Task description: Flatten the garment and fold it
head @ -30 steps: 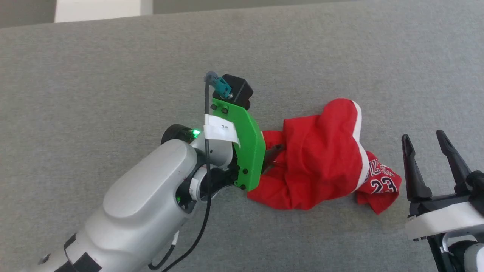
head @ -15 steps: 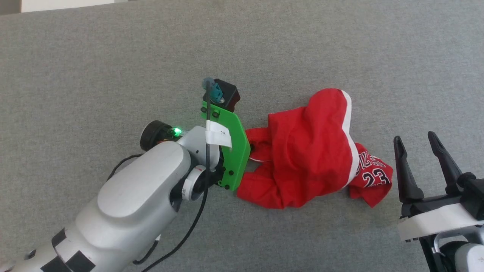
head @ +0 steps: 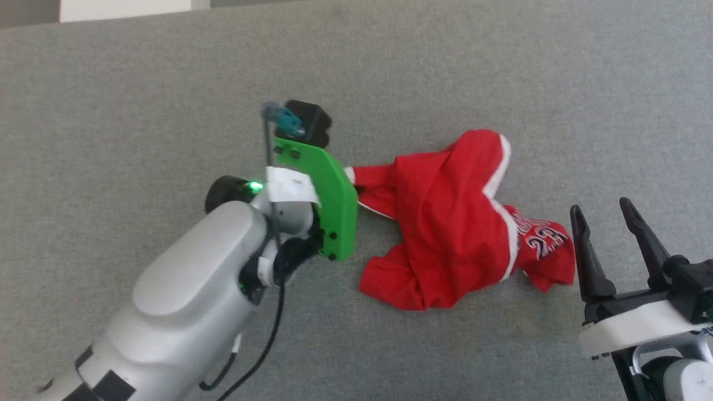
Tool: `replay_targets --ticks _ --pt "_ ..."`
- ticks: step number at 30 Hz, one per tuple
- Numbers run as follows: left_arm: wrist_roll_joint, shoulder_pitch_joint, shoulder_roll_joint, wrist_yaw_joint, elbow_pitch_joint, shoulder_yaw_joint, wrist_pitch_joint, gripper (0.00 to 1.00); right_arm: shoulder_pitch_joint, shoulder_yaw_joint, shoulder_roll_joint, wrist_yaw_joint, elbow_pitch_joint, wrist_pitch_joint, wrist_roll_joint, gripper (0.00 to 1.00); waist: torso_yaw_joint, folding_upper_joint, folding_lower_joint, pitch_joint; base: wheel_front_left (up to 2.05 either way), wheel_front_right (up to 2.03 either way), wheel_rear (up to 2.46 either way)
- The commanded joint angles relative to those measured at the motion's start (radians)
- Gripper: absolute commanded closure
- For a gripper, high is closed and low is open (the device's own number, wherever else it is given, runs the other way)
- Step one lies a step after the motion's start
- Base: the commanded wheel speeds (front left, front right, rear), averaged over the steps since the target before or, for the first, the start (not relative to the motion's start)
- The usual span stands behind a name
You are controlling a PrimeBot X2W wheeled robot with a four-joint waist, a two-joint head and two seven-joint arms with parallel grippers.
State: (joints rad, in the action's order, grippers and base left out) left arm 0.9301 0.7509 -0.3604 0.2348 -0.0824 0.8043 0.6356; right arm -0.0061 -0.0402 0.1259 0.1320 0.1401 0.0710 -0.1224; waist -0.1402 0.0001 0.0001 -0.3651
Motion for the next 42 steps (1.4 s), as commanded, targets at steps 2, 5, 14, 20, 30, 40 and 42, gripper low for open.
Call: replay_targets --ticks 2,5,14,20,30,40,42 --pt "0.005 -0.010 -0.024 0.014 0.001 -0.037 -0.042 1.00 -0.012 -0.003 0.004 -0.001 -0.006 -0.006 0.001 0.00 0.033 -0.0001 -0.0001 0.074 0.00 0.00 0.00" --pt "-0.007 0.000 -0.066 0.024 0.009 -0.088 -0.090 1.00 -0.005 -0.006 0.007 -0.001 -0.010 -0.018 -0.003 0.00 0.056 -0.0001 -0.0001 0.121 0.00 0.00 0.00" --pt "-0.103 0.152 -0.153 0.096 0.055 -0.249 -0.250 1.00 0.004 0.007 -0.001 -0.001 -0.020 -0.043 -0.010 0.00 0.091 -0.0001 -0.0001 0.208 0.00 0.00 0.00" --pt "-0.161 0.205 -0.158 0.089 0.119 -0.197 -0.229 1.00 0.003 0.001 -0.014 -0.001 -0.023 -0.043 -0.009 0.00 0.084 -0.0001 -0.0001 0.214 0.00 0.00 0.00" --pt "-0.145 -0.048 -0.032 0.061 0.151 0.092 -0.131 1.00 -0.028 -0.019 -0.036 -0.001 -0.021 -0.038 -0.013 0.00 0.037 -0.0001 -0.0001 0.157 0.00 0.00 0.00" --pt "-0.194 -0.120 0.117 -0.012 0.056 0.285 -0.167 1.00 -0.078 -0.014 -0.054 -0.001 -0.026 -0.028 -0.017 0.00 -0.008 -0.0001 -0.0001 0.084 0.00 0.00 0.00" --pt "-0.206 -0.105 0.140 -0.024 0.029 0.295 -0.181 1.00 -0.084 -0.011 -0.057 -0.001 -0.031 -0.025 -0.016 0.00 -0.015 -0.0001 -0.0001 0.077 0.00 0.00 0.00"
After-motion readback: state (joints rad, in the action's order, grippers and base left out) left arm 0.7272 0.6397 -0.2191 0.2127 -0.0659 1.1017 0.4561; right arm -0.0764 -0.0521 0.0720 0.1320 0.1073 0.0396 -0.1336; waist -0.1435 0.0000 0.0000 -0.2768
